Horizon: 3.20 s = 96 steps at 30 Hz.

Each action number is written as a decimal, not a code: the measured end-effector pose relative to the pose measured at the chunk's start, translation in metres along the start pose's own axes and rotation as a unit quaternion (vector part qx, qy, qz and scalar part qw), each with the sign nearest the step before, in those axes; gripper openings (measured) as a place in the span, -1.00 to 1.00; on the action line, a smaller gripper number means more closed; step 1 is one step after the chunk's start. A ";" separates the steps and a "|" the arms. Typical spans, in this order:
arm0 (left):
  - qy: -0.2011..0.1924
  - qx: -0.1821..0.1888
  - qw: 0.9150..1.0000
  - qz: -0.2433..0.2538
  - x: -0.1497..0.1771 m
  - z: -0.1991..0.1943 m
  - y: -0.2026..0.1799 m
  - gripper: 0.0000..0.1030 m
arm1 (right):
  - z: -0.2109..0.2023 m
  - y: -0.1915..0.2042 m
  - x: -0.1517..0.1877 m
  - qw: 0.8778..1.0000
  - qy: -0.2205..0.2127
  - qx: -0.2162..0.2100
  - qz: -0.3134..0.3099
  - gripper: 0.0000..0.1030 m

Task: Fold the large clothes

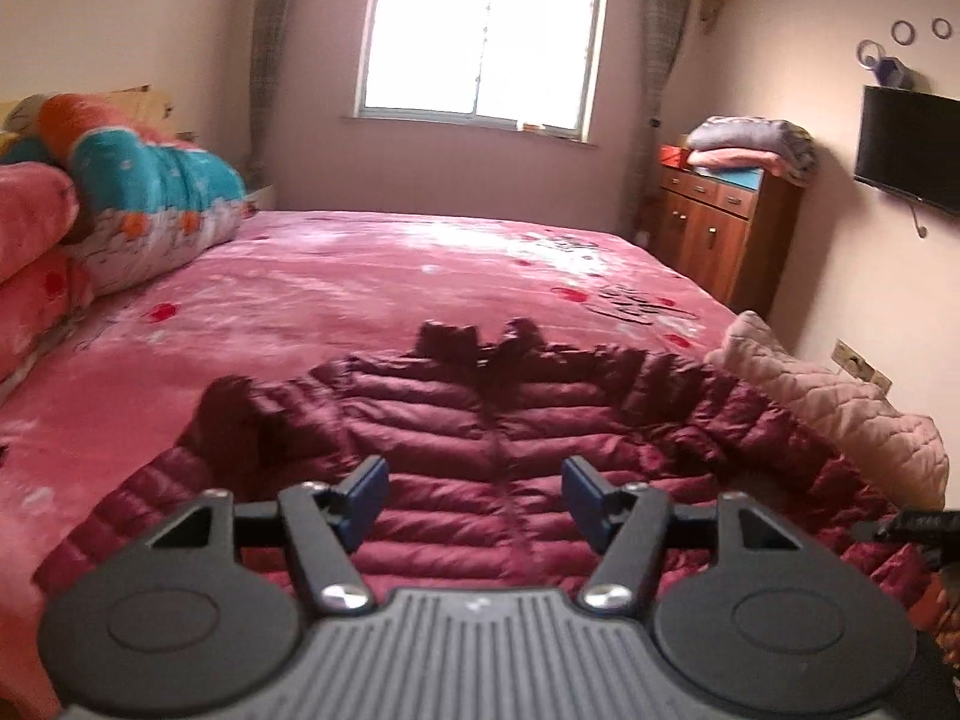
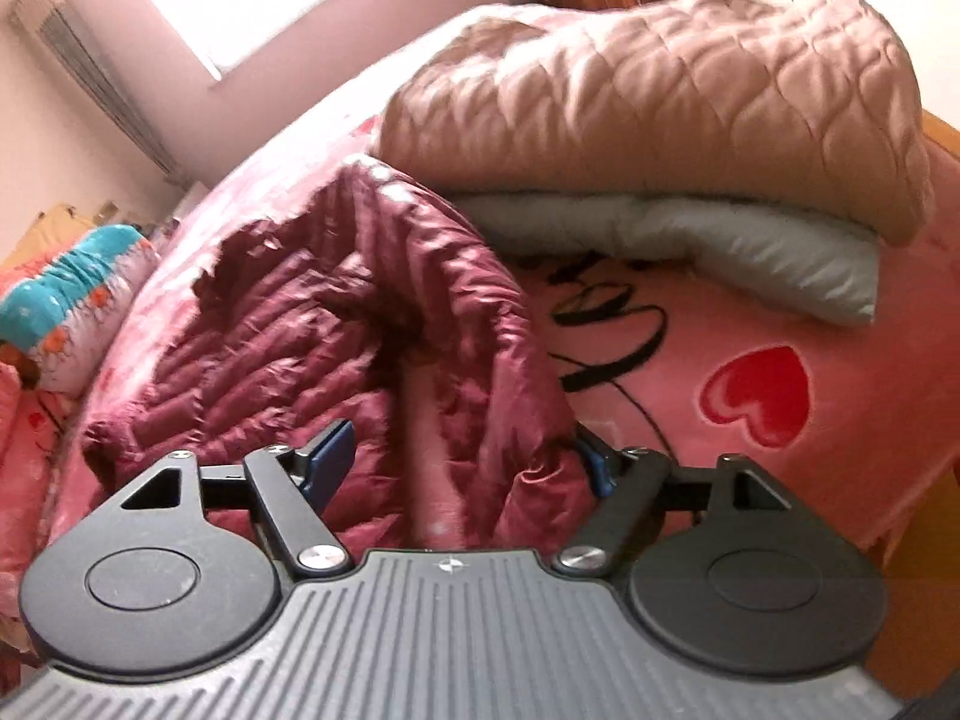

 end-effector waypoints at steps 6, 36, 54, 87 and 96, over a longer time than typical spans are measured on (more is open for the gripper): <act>-0.006 0.019 1.000 0.015 -0.002 0.015 -0.038 0.30 | 0.000 -0.025 0.004 0.999 0.025 -0.003 0.025 0.61; 0.002 0.021 0.999 -0.034 0.023 0.140 -0.036 0.42 | 0.026 0.226 -0.107 0.947 -0.025 -0.234 -0.219 -0.73; -0.065 -0.066 0.987 -0.133 -0.009 0.193 0.101 0.48 | 0.242 0.377 -0.090 0.887 0.083 -0.259 -0.374 -0.72; -0.070 -0.046 0.978 -0.192 -0.005 0.216 0.131 0.51 | 0.295 0.258 -0.069 0.963 0.032 -0.168 -0.209 0.85; -0.055 -0.048 0.984 -0.160 0.004 0.221 0.114 0.51 | 0.309 0.137 -0.059 0.984 0.035 -0.031 -0.174 -0.27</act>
Point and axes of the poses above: each gripper's, at about its wrist camera, not at the fingertips, and z roughly the way its jaws point, y to its left, x to its underside, the point moved 8 cm from there along z, roughly the way its jaws point, and after that the axes turned 14 degrees about -x, right-handed, at the moved point
